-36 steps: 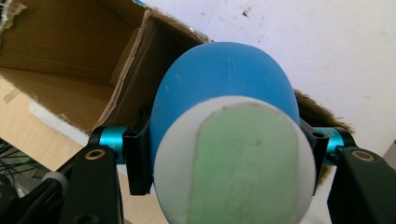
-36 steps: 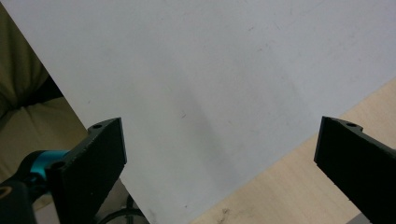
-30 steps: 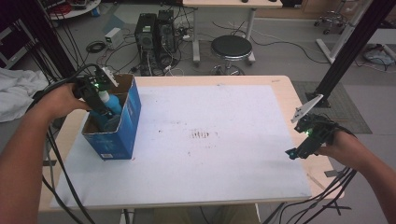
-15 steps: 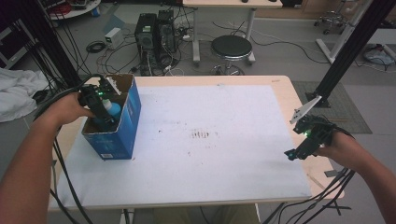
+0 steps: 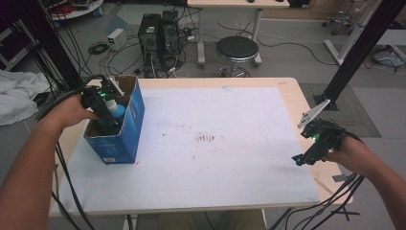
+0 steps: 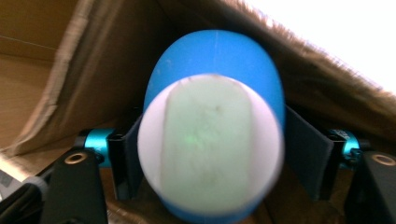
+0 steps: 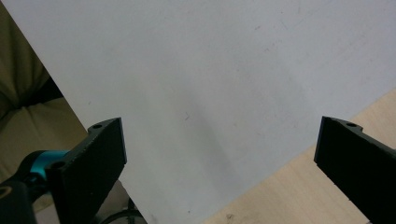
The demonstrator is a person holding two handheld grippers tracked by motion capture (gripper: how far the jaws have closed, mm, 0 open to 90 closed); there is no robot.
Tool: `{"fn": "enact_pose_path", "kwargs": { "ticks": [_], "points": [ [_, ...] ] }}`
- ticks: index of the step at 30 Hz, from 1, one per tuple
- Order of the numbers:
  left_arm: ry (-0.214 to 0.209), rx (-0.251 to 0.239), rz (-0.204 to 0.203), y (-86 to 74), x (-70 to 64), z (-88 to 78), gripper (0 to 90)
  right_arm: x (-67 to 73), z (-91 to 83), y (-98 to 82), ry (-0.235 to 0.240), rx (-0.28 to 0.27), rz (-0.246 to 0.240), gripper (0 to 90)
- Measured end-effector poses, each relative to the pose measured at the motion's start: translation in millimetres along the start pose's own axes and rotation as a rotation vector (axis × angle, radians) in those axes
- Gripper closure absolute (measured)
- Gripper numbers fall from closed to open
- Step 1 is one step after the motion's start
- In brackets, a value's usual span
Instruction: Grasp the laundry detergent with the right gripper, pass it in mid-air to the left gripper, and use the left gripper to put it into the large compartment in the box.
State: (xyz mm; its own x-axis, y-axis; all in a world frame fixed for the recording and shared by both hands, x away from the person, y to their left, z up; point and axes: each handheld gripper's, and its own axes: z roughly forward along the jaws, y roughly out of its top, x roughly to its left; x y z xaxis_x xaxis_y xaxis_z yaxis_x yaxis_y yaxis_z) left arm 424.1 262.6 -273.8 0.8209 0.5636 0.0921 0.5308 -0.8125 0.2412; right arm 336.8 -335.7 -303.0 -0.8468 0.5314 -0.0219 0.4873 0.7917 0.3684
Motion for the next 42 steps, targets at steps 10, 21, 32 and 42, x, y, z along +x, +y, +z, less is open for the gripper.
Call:
{"fn": "enact_pose_path", "kwargs": {
  "ticks": [10,21,32,42],
  "points": [
    [0.036,-0.067,-0.011,-1.0,-4.9,-36.3,26.1,2.3,-4.3,0.8,-0.004,-0.013,-0.005,1.3],
    [0.04,-0.174,0.0,9.8,-23.5,-83.9,21.5,5.3,-8.2,1.1,-0.01,-0.03,-0.011,1.3],
    [0.026,-0.23,0.053,47.6,-49.5,-100.6,20.7,6.1,-12.6,1.6,-0.017,-0.047,-0.006,1.3],
    [-0.023,-0.21,0.18,93.8,-68.9,-80.5,20.8,8.8,-11.7,7.4,-0.014,-0.045,-0.012,1.3]
  ]
}}
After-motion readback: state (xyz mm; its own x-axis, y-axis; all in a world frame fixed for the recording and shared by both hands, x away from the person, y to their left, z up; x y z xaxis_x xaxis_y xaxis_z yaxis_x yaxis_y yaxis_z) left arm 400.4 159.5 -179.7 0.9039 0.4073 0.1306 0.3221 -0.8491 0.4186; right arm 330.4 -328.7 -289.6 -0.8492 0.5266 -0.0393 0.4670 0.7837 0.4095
